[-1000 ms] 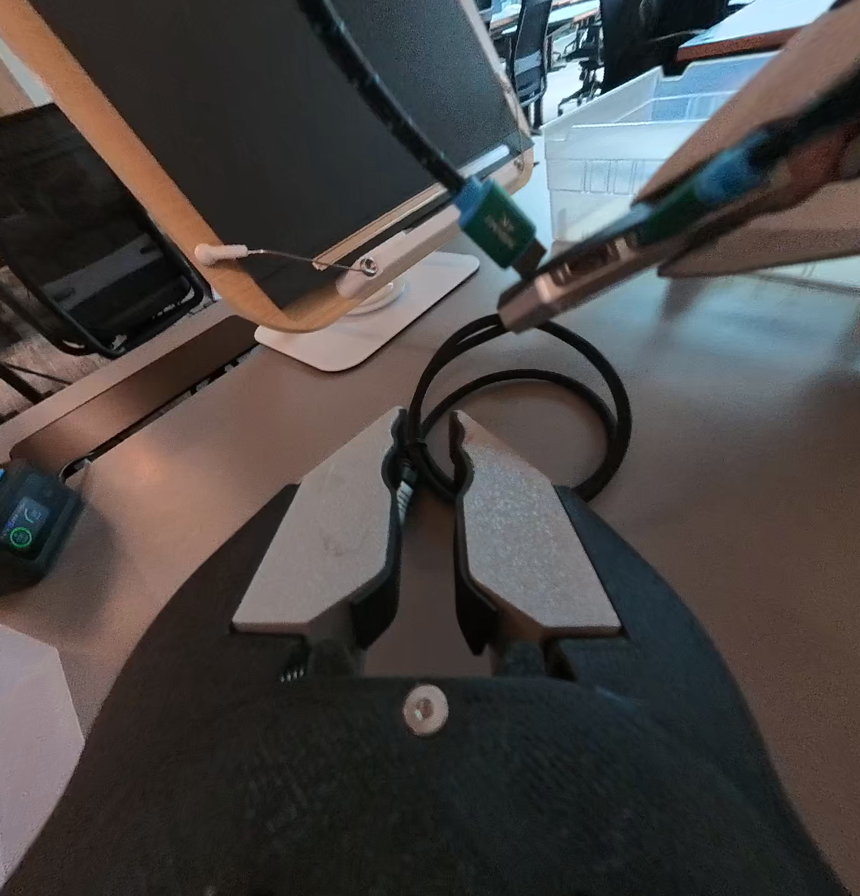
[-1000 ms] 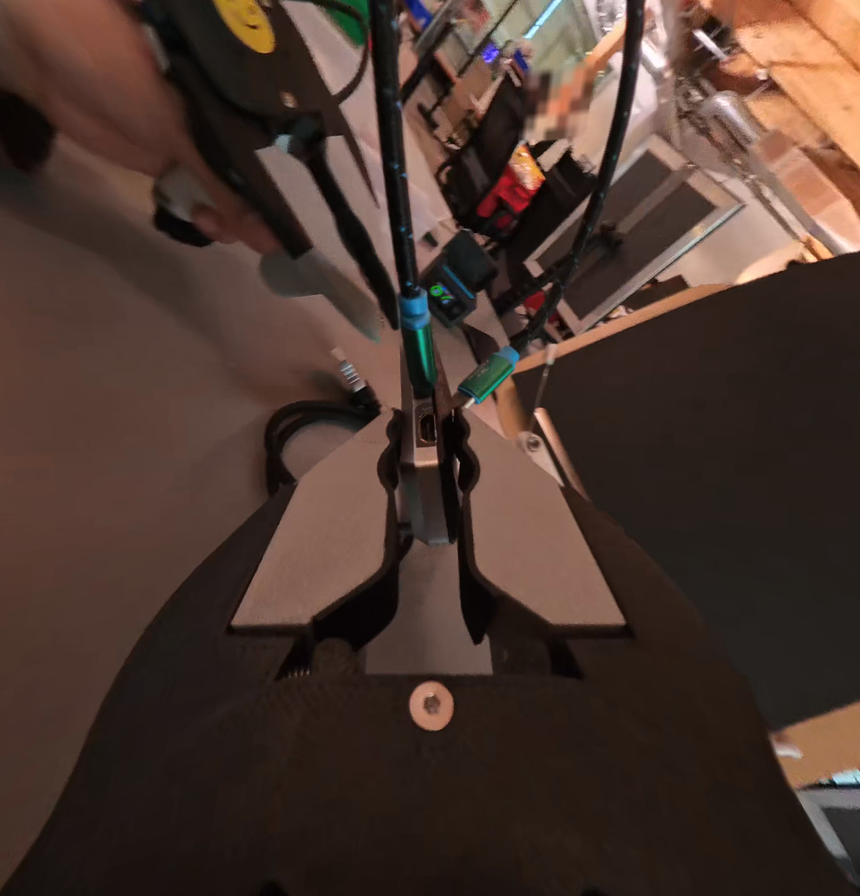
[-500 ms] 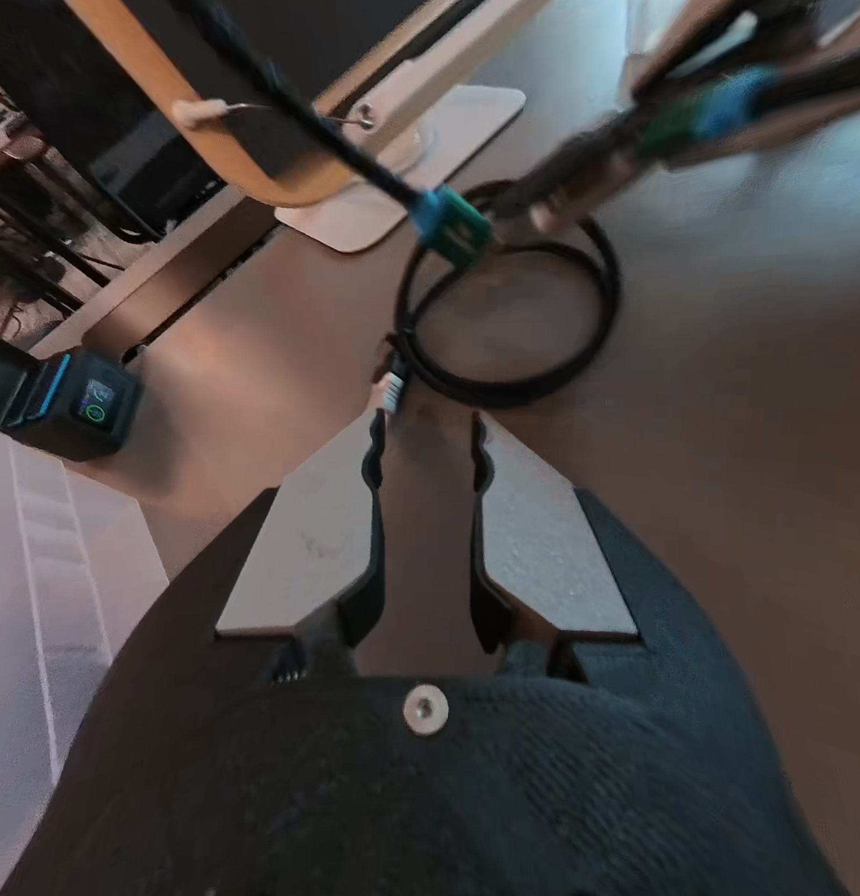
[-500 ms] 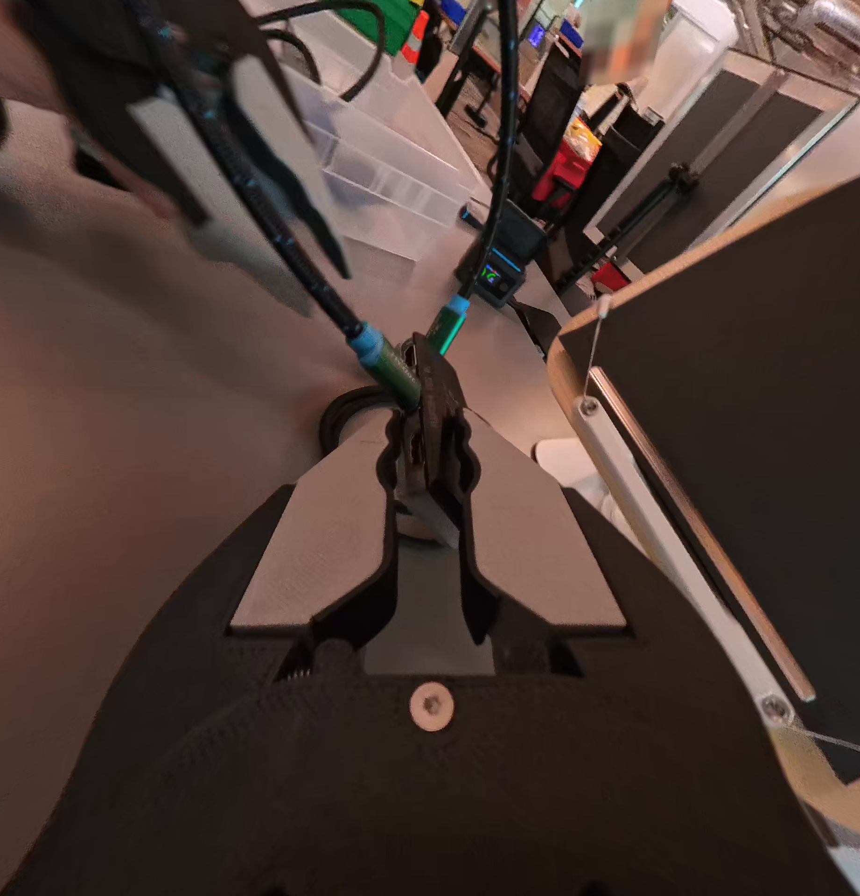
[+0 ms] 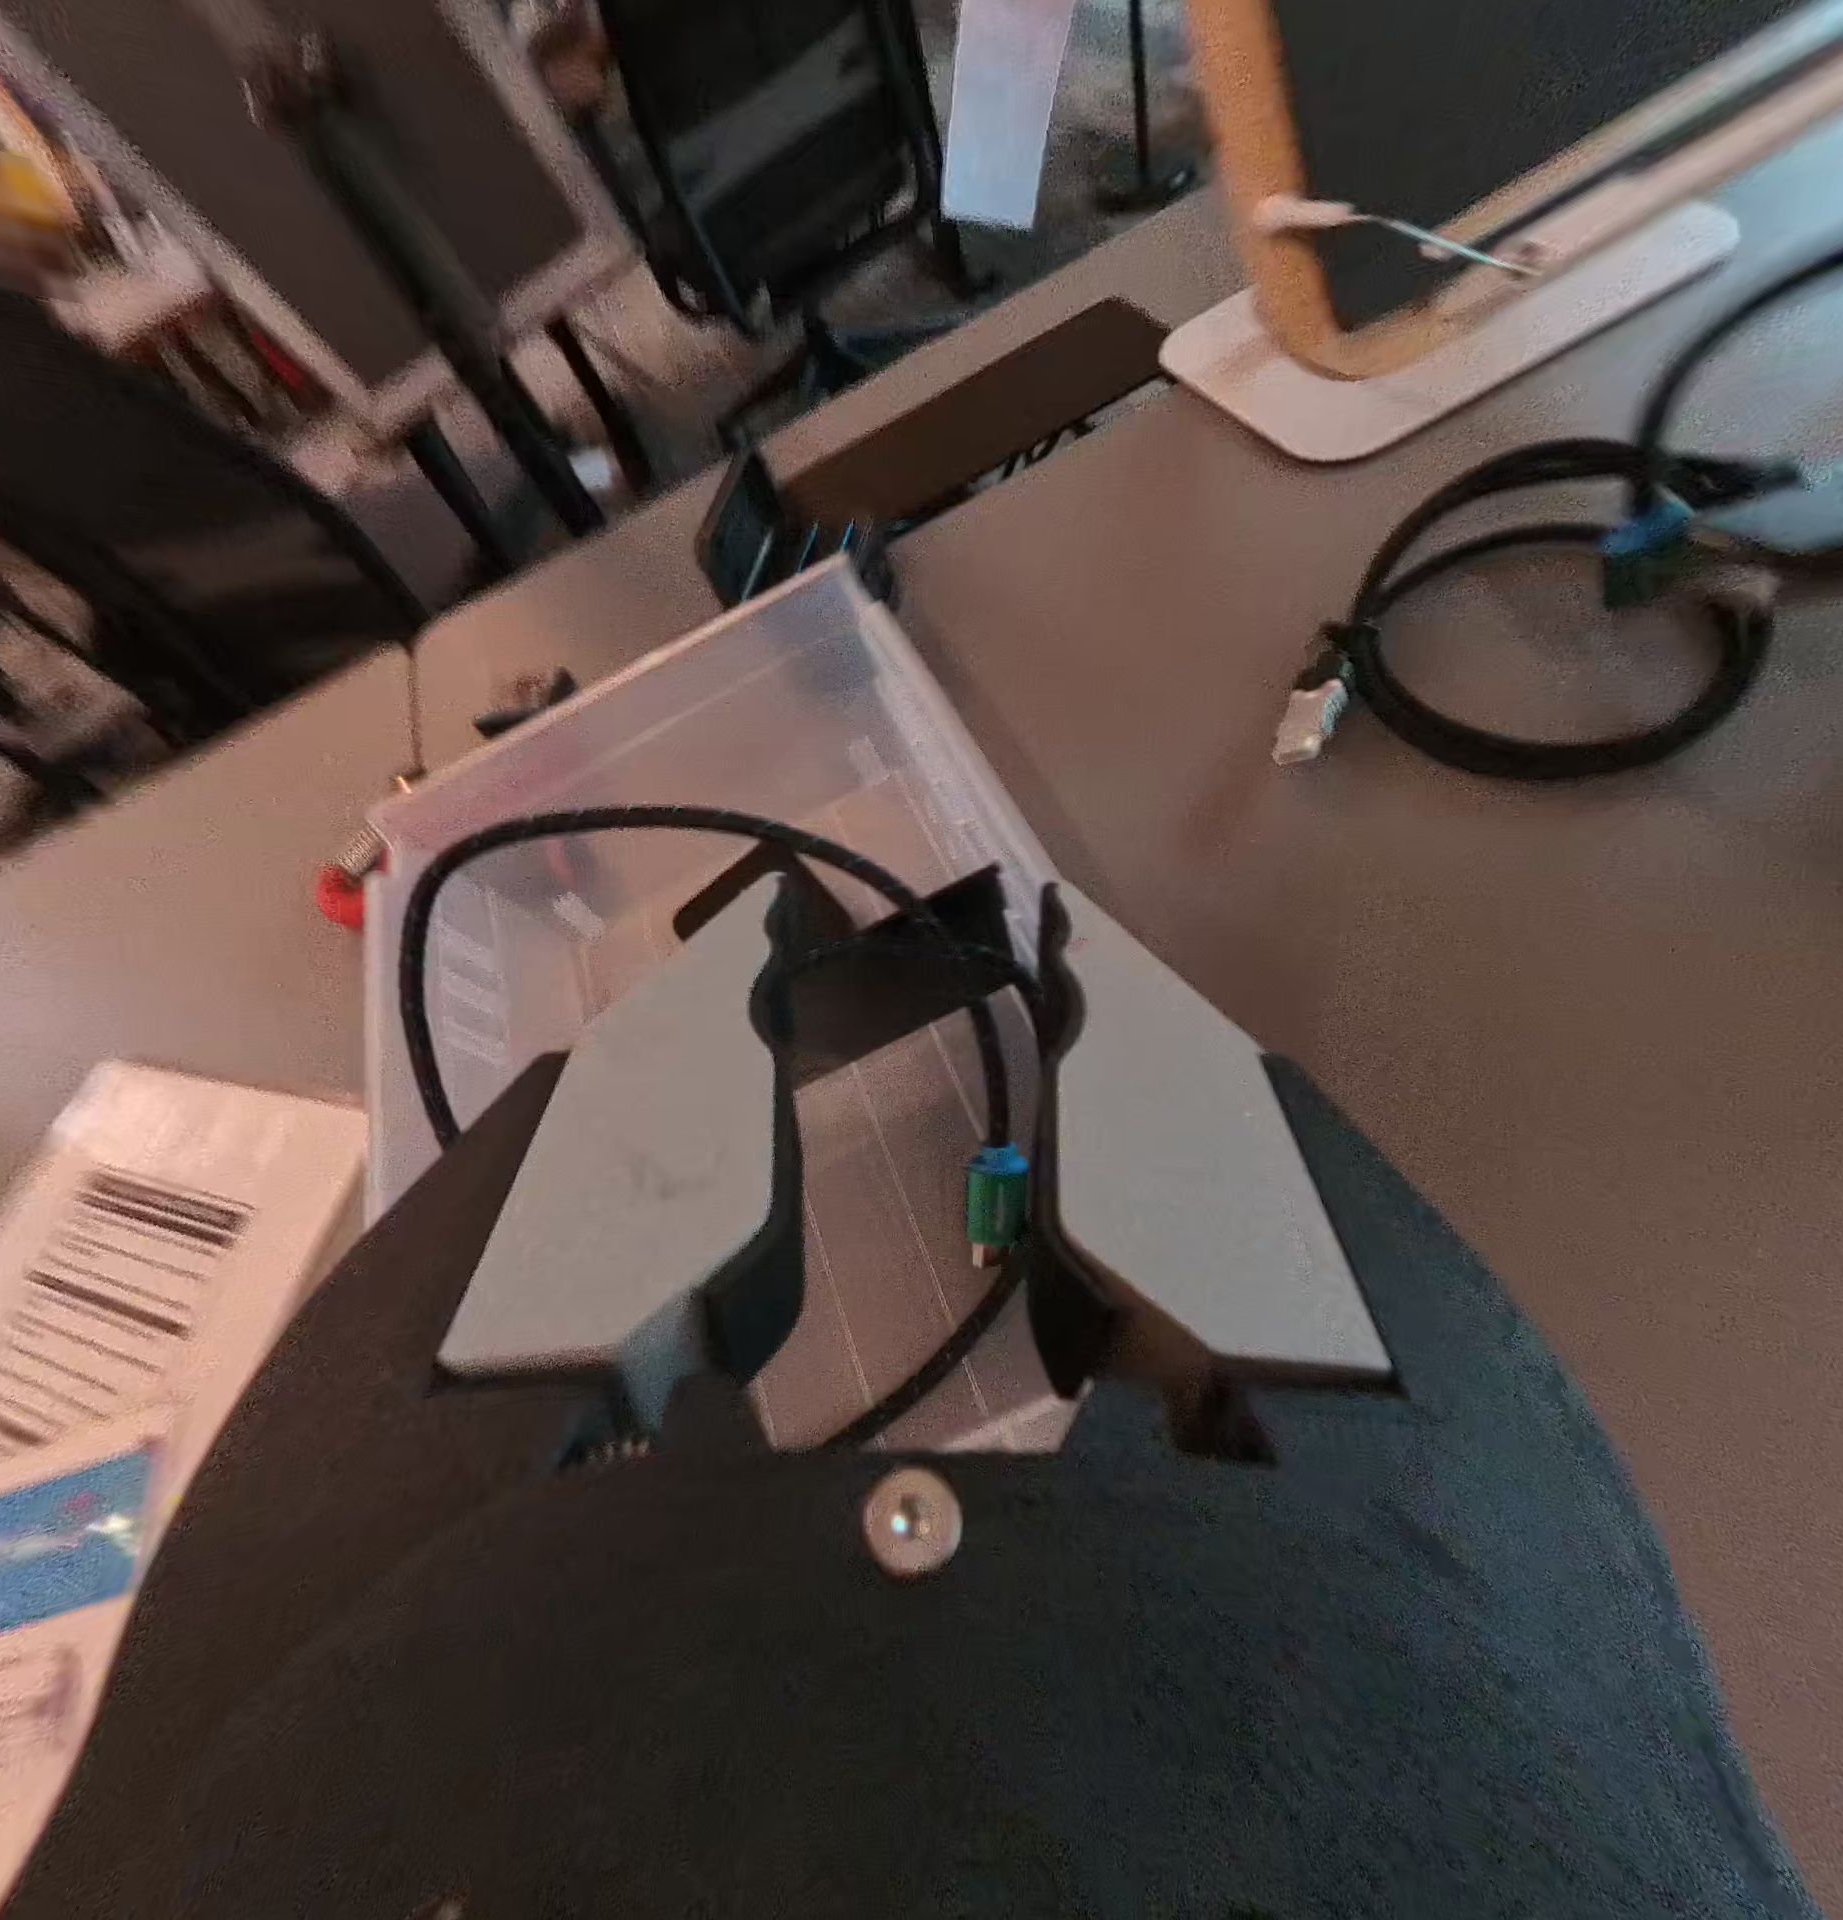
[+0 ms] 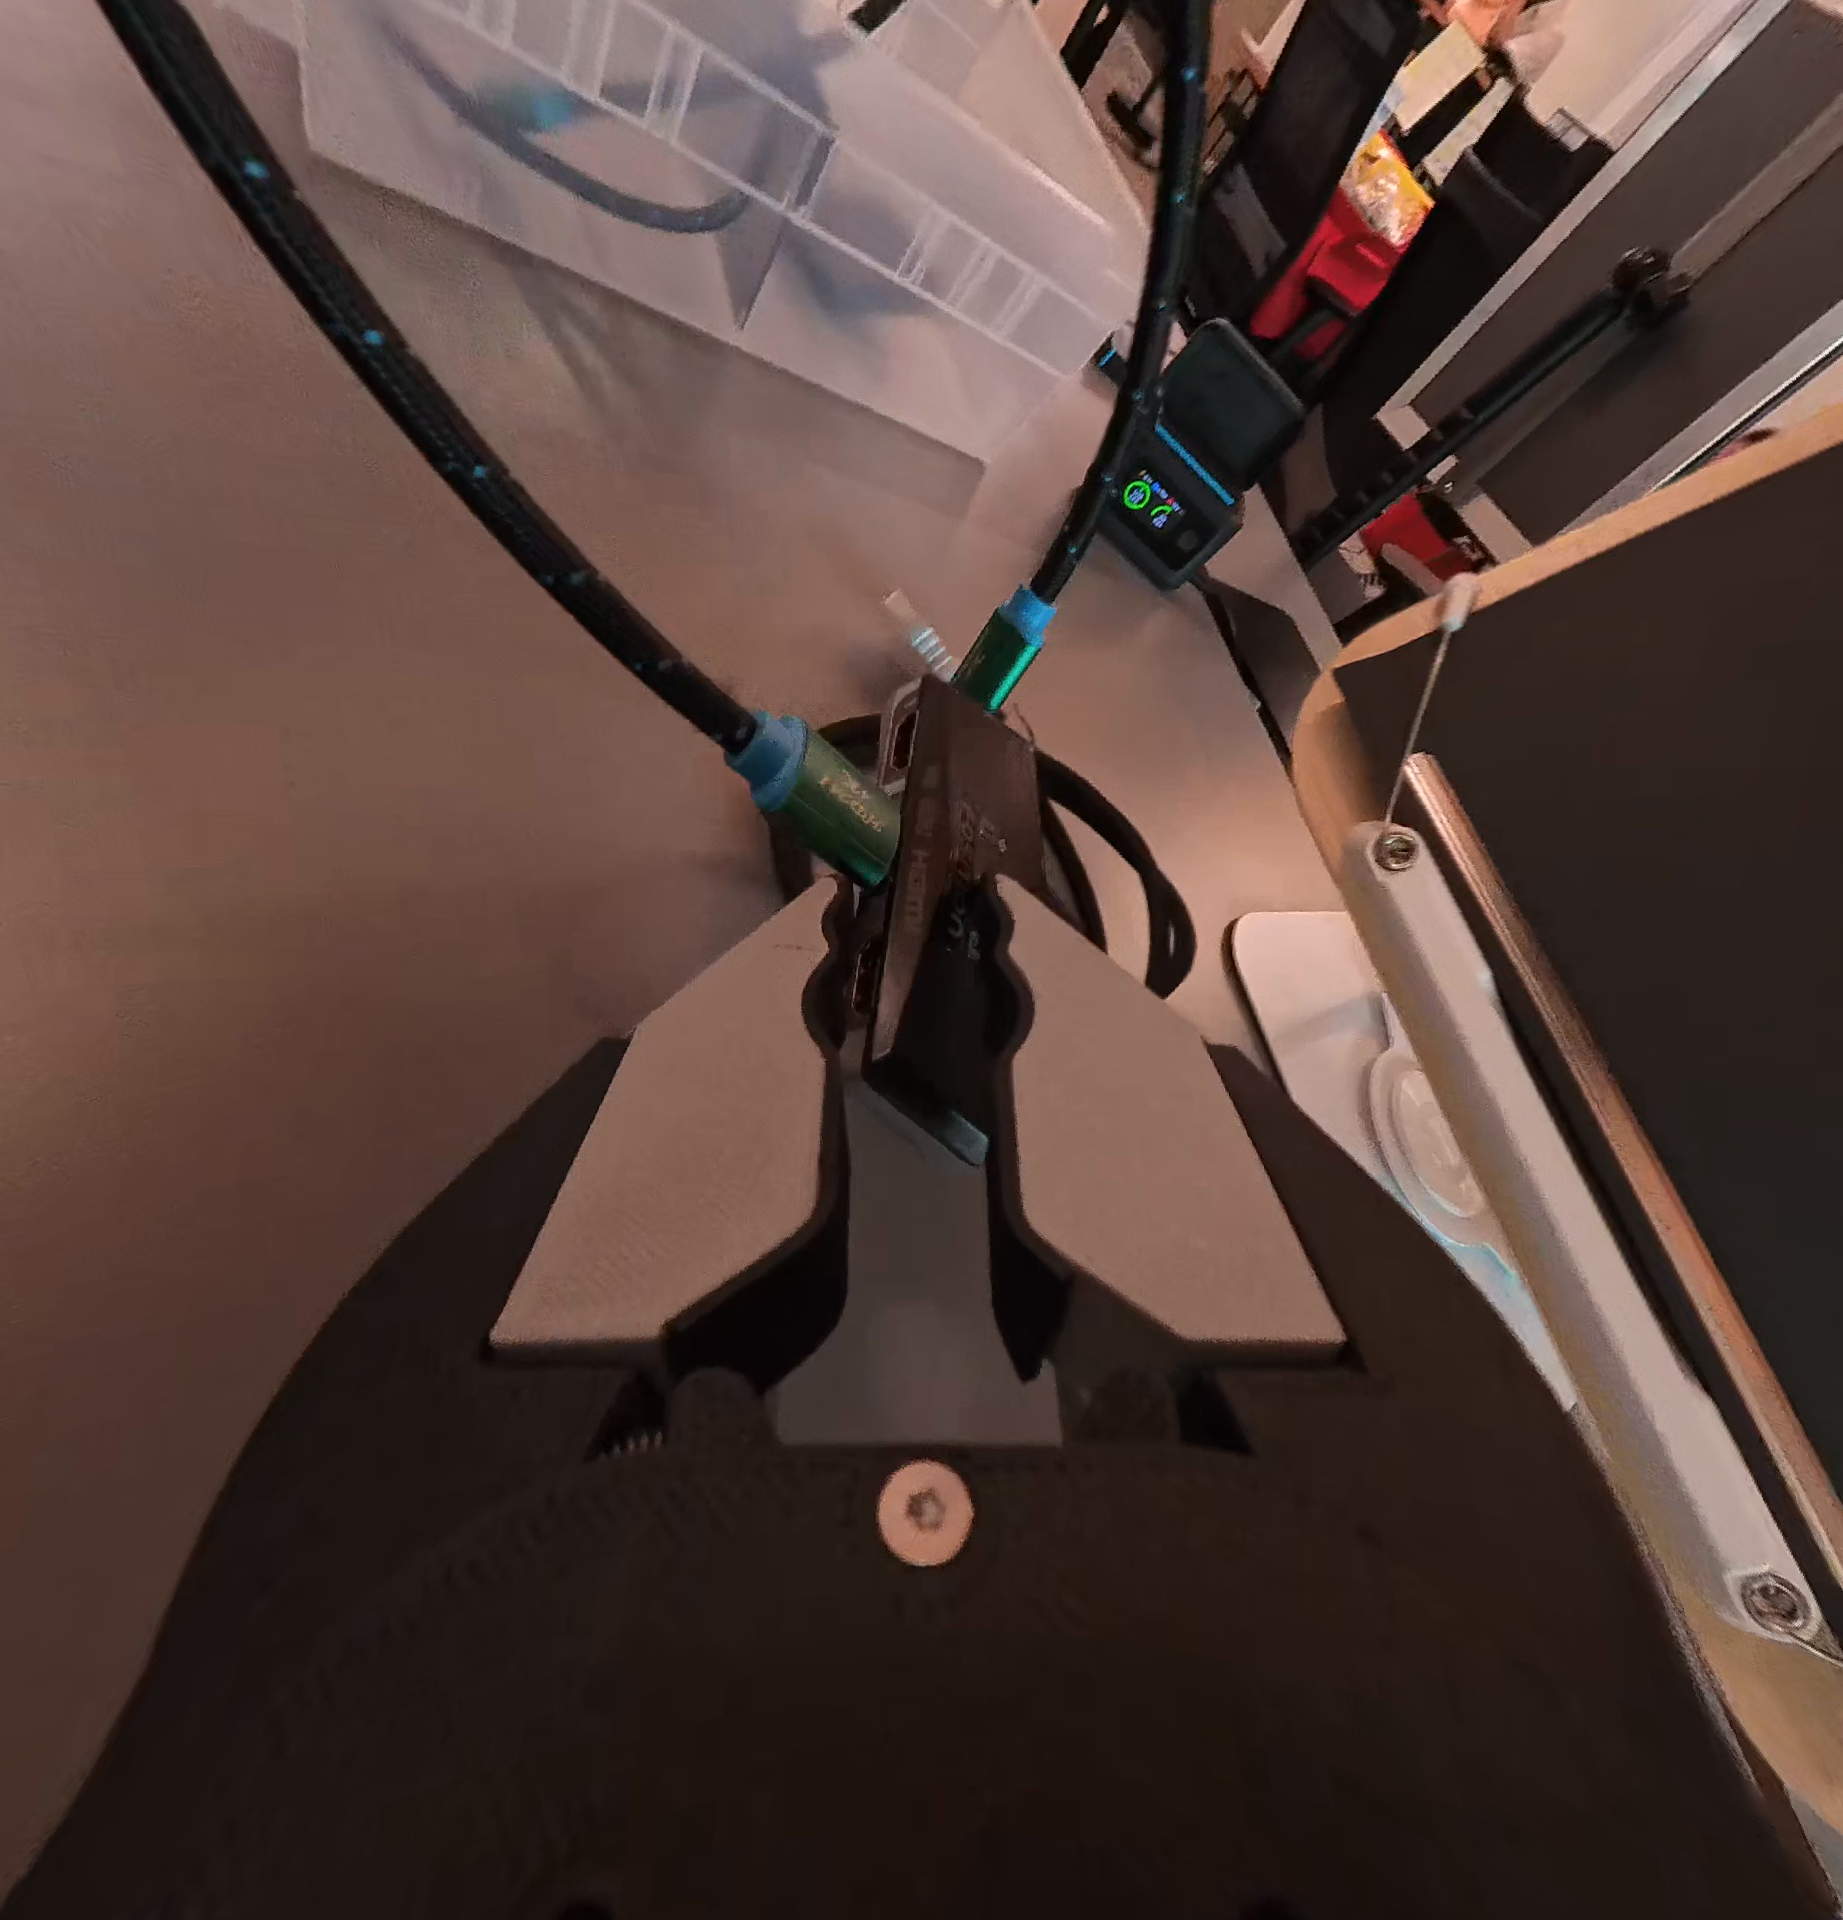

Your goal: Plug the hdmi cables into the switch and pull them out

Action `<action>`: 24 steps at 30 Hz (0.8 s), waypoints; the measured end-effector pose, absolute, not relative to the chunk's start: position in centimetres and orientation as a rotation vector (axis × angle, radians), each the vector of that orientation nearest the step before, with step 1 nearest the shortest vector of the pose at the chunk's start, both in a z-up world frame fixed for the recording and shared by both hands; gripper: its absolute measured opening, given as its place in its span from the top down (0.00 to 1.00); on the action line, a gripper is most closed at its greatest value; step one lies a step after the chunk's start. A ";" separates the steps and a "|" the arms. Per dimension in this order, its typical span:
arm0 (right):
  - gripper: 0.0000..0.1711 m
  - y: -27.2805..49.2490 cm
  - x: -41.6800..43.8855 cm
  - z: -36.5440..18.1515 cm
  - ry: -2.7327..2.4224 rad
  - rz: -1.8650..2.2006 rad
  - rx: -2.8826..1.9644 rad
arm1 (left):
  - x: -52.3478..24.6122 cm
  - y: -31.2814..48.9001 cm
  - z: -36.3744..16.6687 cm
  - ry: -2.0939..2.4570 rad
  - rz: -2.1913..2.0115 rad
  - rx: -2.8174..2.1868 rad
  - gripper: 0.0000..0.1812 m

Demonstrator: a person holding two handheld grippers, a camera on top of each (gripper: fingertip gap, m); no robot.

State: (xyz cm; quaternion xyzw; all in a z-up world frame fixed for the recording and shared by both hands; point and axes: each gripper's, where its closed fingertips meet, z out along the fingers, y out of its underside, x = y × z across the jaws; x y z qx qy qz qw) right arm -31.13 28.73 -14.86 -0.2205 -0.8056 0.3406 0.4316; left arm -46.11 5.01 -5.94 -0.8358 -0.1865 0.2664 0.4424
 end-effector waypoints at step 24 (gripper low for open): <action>0.97 27.2 -30.9 -16.3 -2.094 0.773 -0.467 | -57.0 4.8 -12.0 -1.268 0.074 -1.976 0.61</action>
